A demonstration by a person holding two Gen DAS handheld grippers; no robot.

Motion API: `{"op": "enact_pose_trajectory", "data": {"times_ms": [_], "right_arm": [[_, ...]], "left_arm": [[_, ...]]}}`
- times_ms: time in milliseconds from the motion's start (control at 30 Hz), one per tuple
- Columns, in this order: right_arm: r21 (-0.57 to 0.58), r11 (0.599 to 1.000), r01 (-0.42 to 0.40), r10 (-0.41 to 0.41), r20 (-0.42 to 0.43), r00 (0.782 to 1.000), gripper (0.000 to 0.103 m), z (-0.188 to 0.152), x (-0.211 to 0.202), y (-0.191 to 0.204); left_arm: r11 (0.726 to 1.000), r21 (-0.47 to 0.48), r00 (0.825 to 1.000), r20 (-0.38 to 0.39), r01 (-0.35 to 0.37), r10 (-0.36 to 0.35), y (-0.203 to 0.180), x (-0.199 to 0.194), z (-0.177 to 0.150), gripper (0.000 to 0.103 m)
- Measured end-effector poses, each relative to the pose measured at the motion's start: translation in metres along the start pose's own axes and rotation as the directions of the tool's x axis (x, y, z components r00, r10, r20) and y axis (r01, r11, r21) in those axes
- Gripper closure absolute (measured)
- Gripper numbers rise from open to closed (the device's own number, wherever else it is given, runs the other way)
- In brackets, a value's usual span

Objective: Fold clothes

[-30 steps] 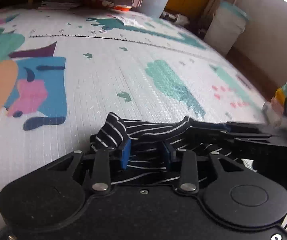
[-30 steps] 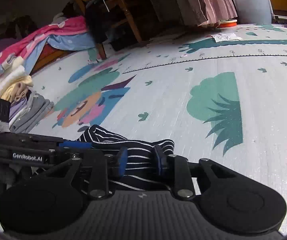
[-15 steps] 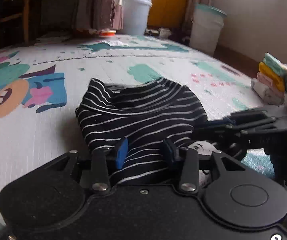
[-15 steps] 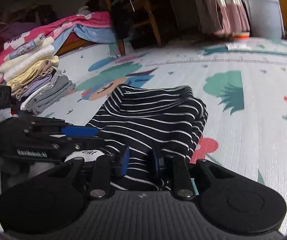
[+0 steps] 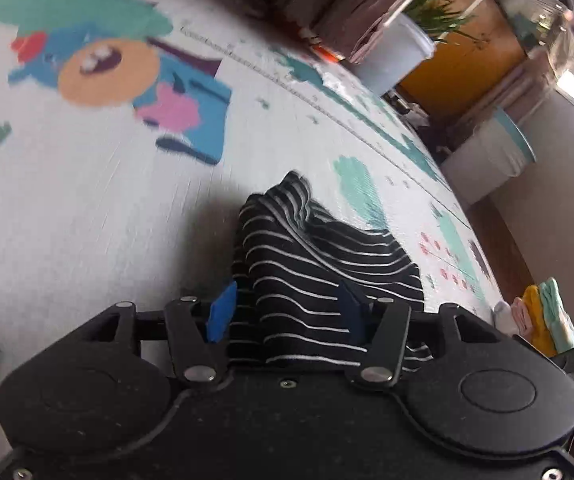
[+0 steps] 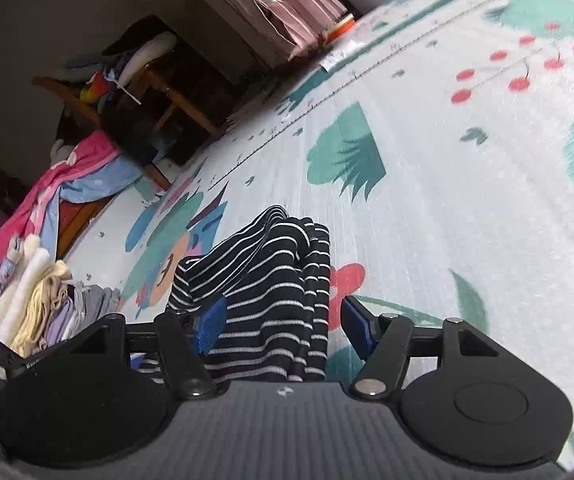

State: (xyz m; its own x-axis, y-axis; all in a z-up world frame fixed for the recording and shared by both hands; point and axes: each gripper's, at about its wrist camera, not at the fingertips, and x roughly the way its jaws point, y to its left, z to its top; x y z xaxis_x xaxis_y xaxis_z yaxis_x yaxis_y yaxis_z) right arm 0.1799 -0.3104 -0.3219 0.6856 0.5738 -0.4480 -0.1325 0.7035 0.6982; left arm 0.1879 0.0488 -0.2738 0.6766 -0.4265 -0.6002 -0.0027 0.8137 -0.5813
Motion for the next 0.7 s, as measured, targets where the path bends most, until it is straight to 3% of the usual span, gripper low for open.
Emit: {"op": "enact_pose_trajectory", "data": {"times_ms": [67, 133, 167, 333, 367, 400, 467, 533, 700], "right_arm": [[-0.003, 1.000, -0.002, 0.002, -0.029, 1.000, 0.041, -0.004, 0.014, -0.002], [-0.016, 1.000, -0.002, 0.001, -0.040, 0.999, 0.057, -0.012, 0.020, 0.001], [-0.021, 1.000, -0.007, 0.007, -0.044, 0.999, 0.065, -0.017, 0.021, 0.003], [0.016, 1.000, -0.013, 0.014, -0.077, 0.997, 0.069, -0.026, 0.012, 0.005], [0.012, 1.000, -0.013, 0.014, -0.087, 0.996, 0.069, -0.026, 0.008, 0.005], [0.012, 1.000, -0.011, 0.012, -0.088, 0.996, 0.069, -0.027, 0.004, 0.005], [-0.023, 1.000, 0.011, -0.013, -0.058, 0.998, 0.058, -0.027, -0.007, 0.008], [-0.054, 0.998, 0.043, -0.043, -0.002, 0.999, 0.032, -0.028, -0.013, 0.011], [-0.044, 0.998, 0.054, -0.054, 0.009, 0.999, 0.030, -0.027, -0.004, 0.010]], "left_arm": [[1.000, 0.009, 1.000, 0.001, -0.029, 0.029, -0.009, 0.009, -0.007, 0.049], [0.998, 0.022, 0.998, 0.007, -0.062, 0.062, -0.019, 0.017, -0.014, 0.051], [0.997, 0.015, 0.997, 0.005, -0.073, 0.073, -0.024, 0.017, -0.017, 0.063], [0.996, -0.066, 0.998, -0.037, -0.060, 0.058, -0.024, 0.009, -0.028, 0.068], [0.997, -0.045, 0.998, -0.040, -0.056, 0.054, -0.024, 0.007, -0.028, 0.068], [0.999, -0.002, 0.998, -0.041, -0.051, 0.051, -0.026, 0.003, -0.027, 0.066], [0.997, 0.043, 0.998, -0.001, -0.066, 0.066, -0.026, -0.002, -0.025, 0.050], [0.995, 0.049, 0.997, 0.016, -0.082, 0.082, -0.025, 0.002, -0.025, 0.043], [0.989, 0.084, 0.992, 0.049, -0.122, 0.119, -0.026, 0.013, -0.026, 0.036]]}}
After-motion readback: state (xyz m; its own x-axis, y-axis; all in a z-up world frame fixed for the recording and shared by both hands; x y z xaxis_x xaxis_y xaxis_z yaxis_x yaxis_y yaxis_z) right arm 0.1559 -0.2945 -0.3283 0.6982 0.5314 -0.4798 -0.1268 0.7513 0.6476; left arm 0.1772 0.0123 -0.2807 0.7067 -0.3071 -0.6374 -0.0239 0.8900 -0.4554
